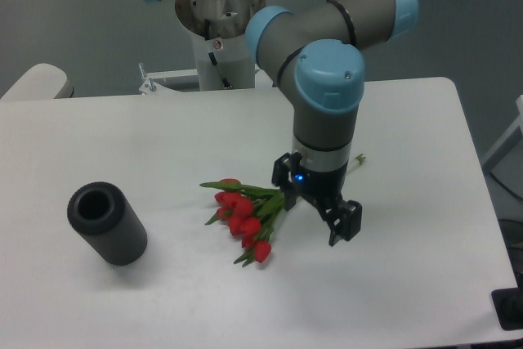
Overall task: Pick up the flowers from the table
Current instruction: 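Lower the open gripper onto the tulip stems and close it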
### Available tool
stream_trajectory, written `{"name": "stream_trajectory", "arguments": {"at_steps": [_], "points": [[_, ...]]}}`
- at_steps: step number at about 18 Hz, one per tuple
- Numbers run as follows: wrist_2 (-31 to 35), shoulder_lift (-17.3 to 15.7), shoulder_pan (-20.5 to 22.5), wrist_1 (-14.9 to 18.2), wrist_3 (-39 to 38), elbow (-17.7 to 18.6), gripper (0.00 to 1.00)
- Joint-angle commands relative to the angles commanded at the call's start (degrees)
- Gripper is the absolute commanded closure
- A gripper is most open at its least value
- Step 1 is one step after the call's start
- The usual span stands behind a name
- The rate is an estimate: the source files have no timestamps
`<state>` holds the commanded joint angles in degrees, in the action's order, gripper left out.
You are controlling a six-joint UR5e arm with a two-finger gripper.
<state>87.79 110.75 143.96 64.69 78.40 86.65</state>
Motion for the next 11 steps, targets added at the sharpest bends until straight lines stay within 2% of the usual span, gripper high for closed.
{"name": "stream_trajectory", "arguments": {"at_steps": [2, 7, 11], "points": [[2.3, -0.4, -0.2, -0.3, 0.7, 2.3, 0.0], [2.5, 0.0, -0.2, -0.8, 1.4, 7.9, 0.0], [2.7, 0.5, -0.2, -0.9, 1.4, 10.4, 0.0]]}}
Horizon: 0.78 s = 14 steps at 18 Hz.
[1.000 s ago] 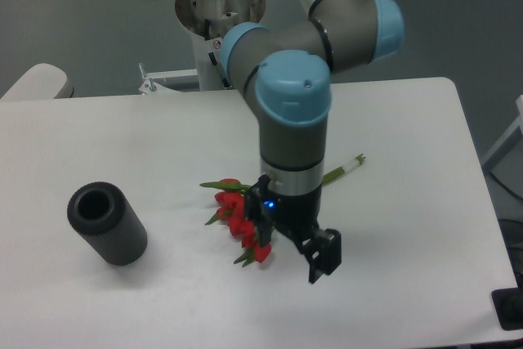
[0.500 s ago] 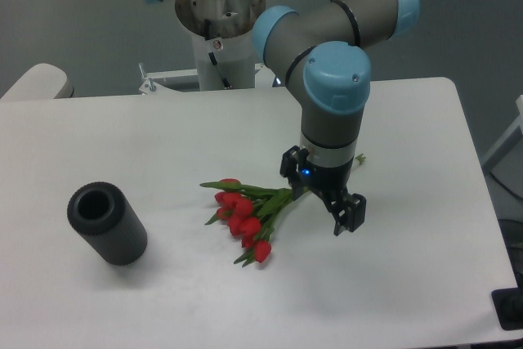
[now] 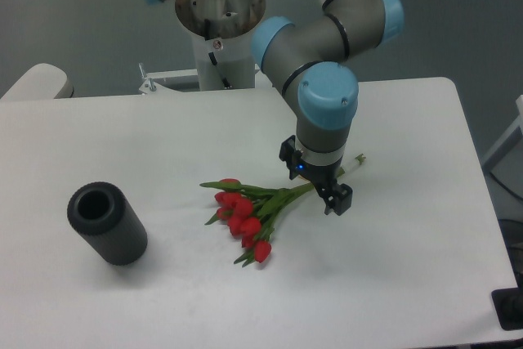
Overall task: Pick up the flowers from the table
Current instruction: 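Lower the open gripper onto the tulip stems and close it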
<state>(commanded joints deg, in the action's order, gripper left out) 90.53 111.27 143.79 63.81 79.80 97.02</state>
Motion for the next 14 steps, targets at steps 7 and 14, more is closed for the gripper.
{"name": "stream_trajectory", "arguments": {"at_steps": [7, 14], "points": [[-0.2, 0.0, -0.2, -9.9, -0.6, 8.7, 0.0], [-0.6, 1.7, -0.8, -14.9, -2.2, 11.3, 0.0]]}}
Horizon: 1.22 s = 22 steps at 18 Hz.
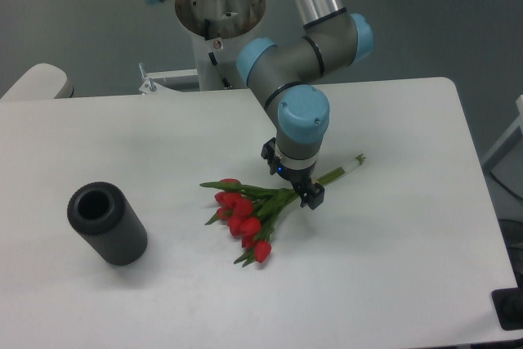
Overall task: Pick up the flowers from the table
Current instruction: 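Lower the open gripper onto the tulip stems and close it, then lift the grasped tulips and carry them toward the black tube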
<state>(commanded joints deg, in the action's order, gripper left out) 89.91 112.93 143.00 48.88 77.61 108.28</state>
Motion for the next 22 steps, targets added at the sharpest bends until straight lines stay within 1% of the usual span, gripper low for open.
{"name": "stream_trajectory", "arguments": {"at_steps": [4, 5, 6, 7, 8, 9, 11, 13, 18, 20, 21, 22], "points": [[-0.2, 1.0, -0.5, -1.9, -0.4, 0.4, 0.0], [-0.2, 1.1, -0.6, -2.2, -0.4, 0.5, 0.08], [-0.2, 1.3, -0.6, -2.2, -0.4, 0.5, 0.22], [-0.2, 1.3, -0.6, -2.2, 0.0, 0.3, 0.41], [-0.2, 1.2, -0.5, -2.2, 0.2, 0.0, 0.53], [-0.2, 1.2, -0.5, -2.2, 0.3, -0.3, 0.61], [-0.2, 1.2, -0.5, -2.2, 0.4, -0.4, 0.7], [-0.2, 1.2, -0.5, -2.2, 0.4, -0.7, 0.75], [-0.4, 0.8, -0.4, -1.8, 0.7, -2.4, 0.75], [-0.4, 0.4, -0.5, -1.2, 0.7, -4.6, 0.75], [-1.2, 0.3, -1.1, -1.0, 0.7, -6.3, 0.75], [-3.1, 0.2, -2.3, -0.1, 0.7, -8.6, 0.75]]}}
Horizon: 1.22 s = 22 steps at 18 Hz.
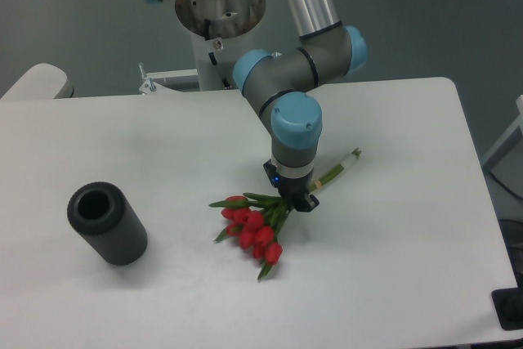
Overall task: Pick up the flowers from the table
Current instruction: 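Lift the grasped tulips and carry them toward the black tube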
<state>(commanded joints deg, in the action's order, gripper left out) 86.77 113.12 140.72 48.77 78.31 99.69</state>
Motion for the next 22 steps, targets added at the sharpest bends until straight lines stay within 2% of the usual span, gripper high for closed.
{"name": "stream_trajectory", "arguments": {"at_steps": [2, 5, 9, 11, 17, 22], "points": [[-5.3, -0.2, -0.6, 1.5, -0.1, -3.7, 0.75], [-14.5, 0.2, -0.6, 1.5, -0.4, -9.5, 0.75], [-26.2, 0.6, -0.2, 1.3, -1.8, -13.9, 0.75], [-31.0, 0.6, 0.0, 1.3, -6.0, -15.7, 0.75], [-35.6, 0.3, -0.7, 0.8, -19.3, -19.4, 0.75], [-37.1, -0.7, -1.6, 0.7, -21.2, -19.4, 0.75]]}}
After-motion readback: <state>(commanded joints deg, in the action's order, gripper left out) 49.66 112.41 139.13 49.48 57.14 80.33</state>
